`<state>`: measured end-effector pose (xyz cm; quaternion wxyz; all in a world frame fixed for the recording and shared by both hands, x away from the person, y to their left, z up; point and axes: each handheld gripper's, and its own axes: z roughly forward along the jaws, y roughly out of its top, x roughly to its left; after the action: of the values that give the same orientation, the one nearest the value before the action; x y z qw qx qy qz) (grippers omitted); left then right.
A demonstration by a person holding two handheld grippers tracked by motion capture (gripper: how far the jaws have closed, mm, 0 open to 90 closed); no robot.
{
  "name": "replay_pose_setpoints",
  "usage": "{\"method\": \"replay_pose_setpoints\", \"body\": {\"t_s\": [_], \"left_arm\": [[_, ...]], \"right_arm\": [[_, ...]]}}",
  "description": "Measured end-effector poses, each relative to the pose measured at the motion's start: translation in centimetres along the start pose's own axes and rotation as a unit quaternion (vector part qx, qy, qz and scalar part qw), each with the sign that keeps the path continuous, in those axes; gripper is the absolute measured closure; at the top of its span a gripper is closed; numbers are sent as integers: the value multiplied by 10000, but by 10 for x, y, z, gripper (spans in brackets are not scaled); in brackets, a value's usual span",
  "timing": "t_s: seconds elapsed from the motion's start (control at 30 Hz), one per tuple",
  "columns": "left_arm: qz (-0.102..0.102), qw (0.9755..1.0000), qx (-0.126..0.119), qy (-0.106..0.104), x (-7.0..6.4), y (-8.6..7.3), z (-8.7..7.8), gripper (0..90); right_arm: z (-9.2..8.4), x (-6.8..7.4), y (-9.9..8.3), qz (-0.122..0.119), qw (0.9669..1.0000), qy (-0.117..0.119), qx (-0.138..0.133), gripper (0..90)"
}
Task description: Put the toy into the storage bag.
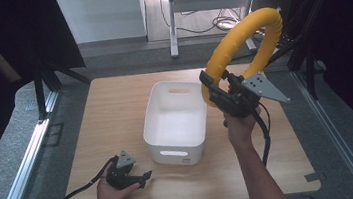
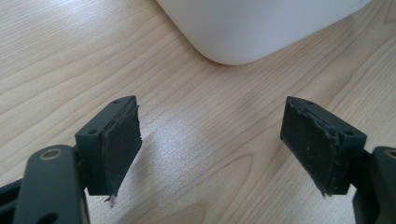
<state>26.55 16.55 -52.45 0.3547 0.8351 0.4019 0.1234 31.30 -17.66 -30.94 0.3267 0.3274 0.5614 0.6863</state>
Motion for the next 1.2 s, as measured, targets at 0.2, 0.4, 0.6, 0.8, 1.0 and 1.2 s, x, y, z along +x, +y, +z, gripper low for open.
{"method": "replay_pose_setpoints", "body": {"t_s": [0.2, 0.4, 0.6, 0.8, 1.0, 1.2], "left_arm": [[19, 10000, 32, -16, 0, 0, 1, 206], [15, 10000, 43, -22, 0, 0, 1, 205], [27, 10000, 38, -23, 0, 0, 1, 205], [46, 10000, 59, -25, 0, 0, 1, 204], [45, 10000, 58, -19, 1, 0, 1, 204], [43, 10000, 60, -15, 1, 0, 1, 202]], "right_arm": [[11, 18, 7, -50, 9998, 213, 11, 489], [21, 34, 6, -90, 9992, 393, 13, 488], [29, 48, 2, -96, 9985, 540, 77, 488], [37, 60, -3, -27, 9973, 719, 124, 487], [45, 69, -9, 17, 9962, 852, 202, 487], [52, 77, -14, 49, 9950, 956, 272, 487]]}}
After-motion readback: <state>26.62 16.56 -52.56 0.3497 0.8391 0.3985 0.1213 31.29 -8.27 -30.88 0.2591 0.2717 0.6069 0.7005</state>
